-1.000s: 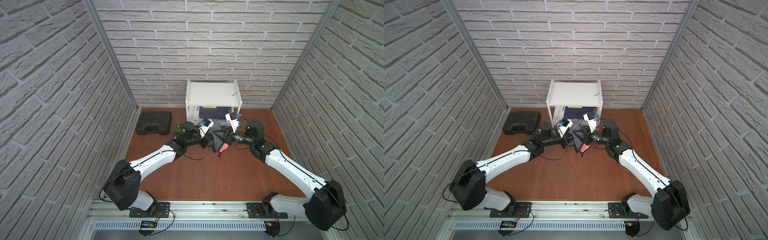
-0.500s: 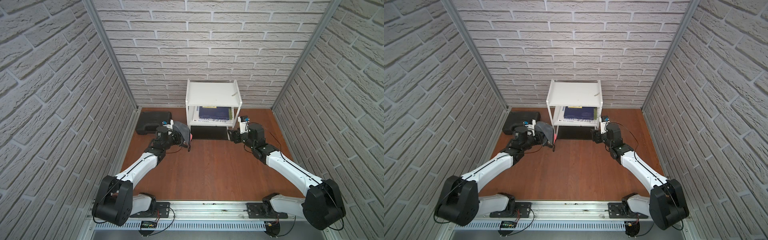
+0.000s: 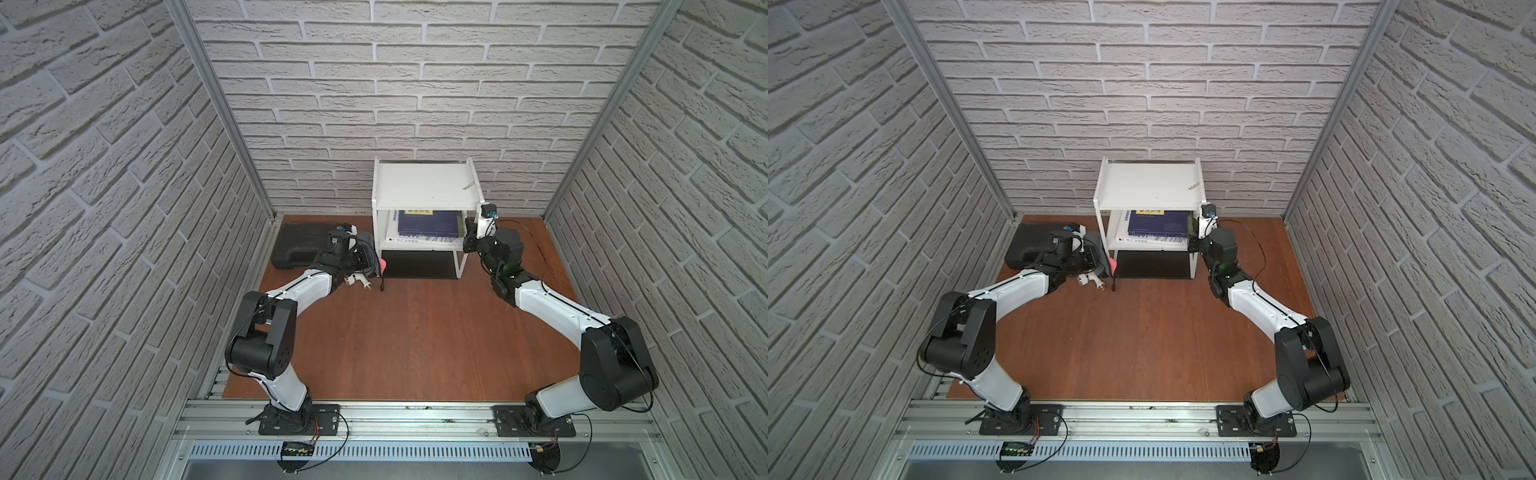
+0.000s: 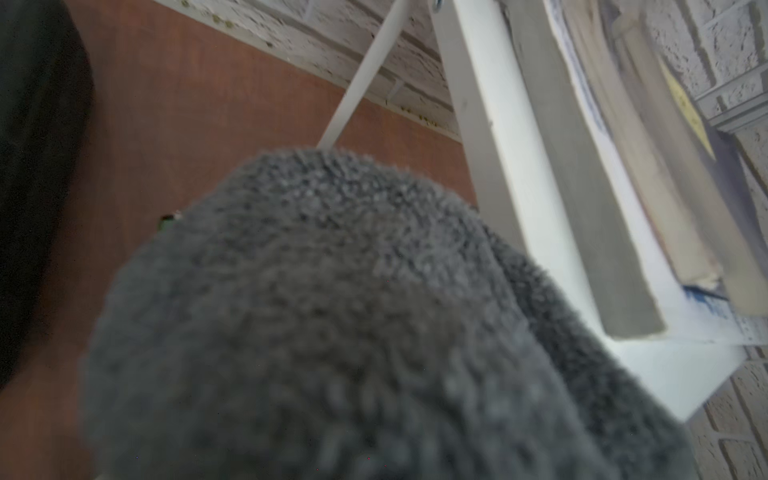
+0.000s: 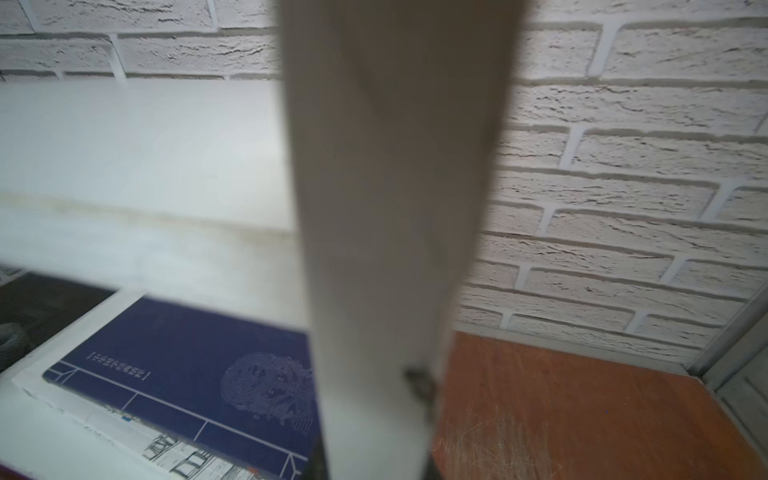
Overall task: Wipe the bookshelf clean with a cloth
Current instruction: Wipe the dust from the shelf.
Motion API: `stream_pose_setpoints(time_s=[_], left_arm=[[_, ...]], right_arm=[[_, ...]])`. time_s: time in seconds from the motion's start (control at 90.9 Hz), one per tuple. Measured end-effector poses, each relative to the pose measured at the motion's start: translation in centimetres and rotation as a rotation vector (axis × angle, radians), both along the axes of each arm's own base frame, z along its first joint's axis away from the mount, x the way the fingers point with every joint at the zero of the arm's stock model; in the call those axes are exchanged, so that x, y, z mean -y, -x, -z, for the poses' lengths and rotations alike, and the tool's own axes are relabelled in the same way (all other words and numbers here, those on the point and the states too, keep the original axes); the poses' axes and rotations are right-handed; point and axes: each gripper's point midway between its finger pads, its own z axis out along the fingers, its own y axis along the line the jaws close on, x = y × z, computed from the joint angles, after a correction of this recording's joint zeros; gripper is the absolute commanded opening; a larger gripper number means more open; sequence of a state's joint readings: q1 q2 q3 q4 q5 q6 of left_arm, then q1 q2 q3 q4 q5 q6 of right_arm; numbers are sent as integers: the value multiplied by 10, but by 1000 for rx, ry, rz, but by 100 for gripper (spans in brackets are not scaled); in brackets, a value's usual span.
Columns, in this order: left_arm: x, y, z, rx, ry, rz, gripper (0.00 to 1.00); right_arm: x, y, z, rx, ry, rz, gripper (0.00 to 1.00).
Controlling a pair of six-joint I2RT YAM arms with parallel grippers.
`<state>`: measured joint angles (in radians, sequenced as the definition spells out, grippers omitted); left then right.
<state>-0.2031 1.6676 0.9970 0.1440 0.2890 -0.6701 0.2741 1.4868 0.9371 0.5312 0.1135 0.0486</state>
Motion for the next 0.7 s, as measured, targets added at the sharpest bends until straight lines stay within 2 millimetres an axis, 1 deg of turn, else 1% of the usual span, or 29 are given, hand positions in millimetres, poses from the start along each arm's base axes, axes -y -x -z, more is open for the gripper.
stream_pose_setpoints(time_s=[0.088,0.154,0.264,0.33,0.396,0.44,0.495,0.528,0.55,0.583,0.627,0.704], left_arm=[[8,5,2,-13,-6,12,0],[13,7,2,-16,-5,24,0],[33,16,3,-19,-6,60,0],[47,25,12,-29,-8,79,0],[58,31,33,-67,-7,94,0],[65,33,56,-112,-5,105,0],[65,34,84,-174,-9,99,0],[62,36,98,-205,-15,92,0],[60,35,103,-218,-16,86,0],[57,33,103,-218,-13,80,0],[54,26,95,-203,-12,72,0],[47,5,66,-140,-6,56,0]], right_arm=[[8,5,2,-2,2,7,3],[15,13,2,-8,-1,-2,3],[34,33,4,-15,-2,4,3],[49,45,5,-15,-1,22,3],[59,53,6,-7,7,38,3],[63,55,6,-4,14,42,3],[64,56,6,-3,17,35,3],[63,55,6,-1,20,27,3],[63,55,6,-1,21,22,3],[62,55,6,0,22,15,3],[62,55,6,0,21,9,3],[61,55,6,1,19,-4,3]])
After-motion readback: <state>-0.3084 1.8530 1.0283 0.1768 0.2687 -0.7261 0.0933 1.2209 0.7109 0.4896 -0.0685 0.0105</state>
